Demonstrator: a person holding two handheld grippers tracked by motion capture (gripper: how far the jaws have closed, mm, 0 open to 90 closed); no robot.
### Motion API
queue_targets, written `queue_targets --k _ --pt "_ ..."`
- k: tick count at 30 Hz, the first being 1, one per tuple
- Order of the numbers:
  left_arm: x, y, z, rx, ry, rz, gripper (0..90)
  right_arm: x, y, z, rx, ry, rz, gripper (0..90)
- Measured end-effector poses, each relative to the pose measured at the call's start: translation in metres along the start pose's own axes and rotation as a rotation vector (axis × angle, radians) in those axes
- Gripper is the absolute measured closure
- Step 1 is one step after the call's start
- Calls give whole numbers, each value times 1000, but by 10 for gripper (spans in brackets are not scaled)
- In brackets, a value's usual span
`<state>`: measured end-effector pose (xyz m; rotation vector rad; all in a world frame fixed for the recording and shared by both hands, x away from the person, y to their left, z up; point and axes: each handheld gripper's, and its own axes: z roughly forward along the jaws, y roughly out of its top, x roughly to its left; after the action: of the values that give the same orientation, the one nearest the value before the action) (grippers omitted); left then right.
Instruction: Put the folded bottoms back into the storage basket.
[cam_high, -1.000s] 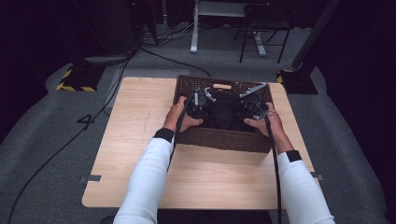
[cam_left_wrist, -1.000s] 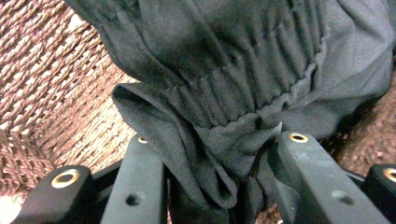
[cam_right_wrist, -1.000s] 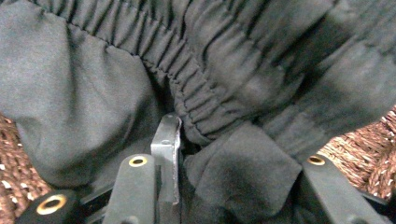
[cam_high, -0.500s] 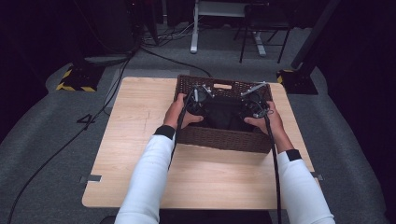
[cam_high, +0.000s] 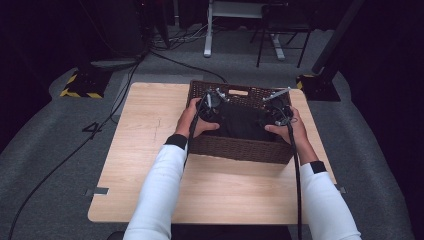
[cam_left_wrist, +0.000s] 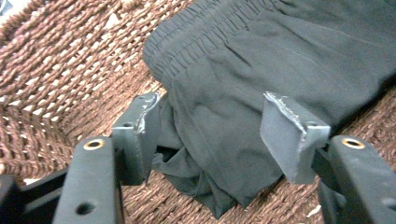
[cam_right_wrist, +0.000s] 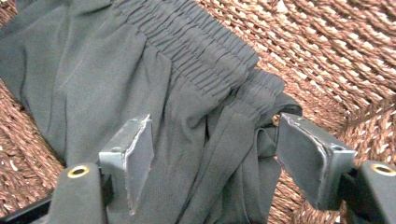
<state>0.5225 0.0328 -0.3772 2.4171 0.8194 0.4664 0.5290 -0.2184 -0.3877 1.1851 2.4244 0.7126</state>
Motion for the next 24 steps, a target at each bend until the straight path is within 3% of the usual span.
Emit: queue_targets --k 2,9,15,19,24 --pt "1 -1 -2 -23 -16 -8 374 -1 0 -2 -11 5 -1 284" --pt "3 -3 -12 -54 -5 -30 309 0 -2 -12 -53 9 -18 280" --pt "2 -3 -24 -90 13 -26 286 0 -3 -26 -104 7 -25 275" --pt "1 -5 -30 -113 2 -36 269 2 -4 -31 -118 11 -33 268" --pt "-3 -7 -43 -136 7 -8 243 4 -7 -40 -158 19 -54 242"
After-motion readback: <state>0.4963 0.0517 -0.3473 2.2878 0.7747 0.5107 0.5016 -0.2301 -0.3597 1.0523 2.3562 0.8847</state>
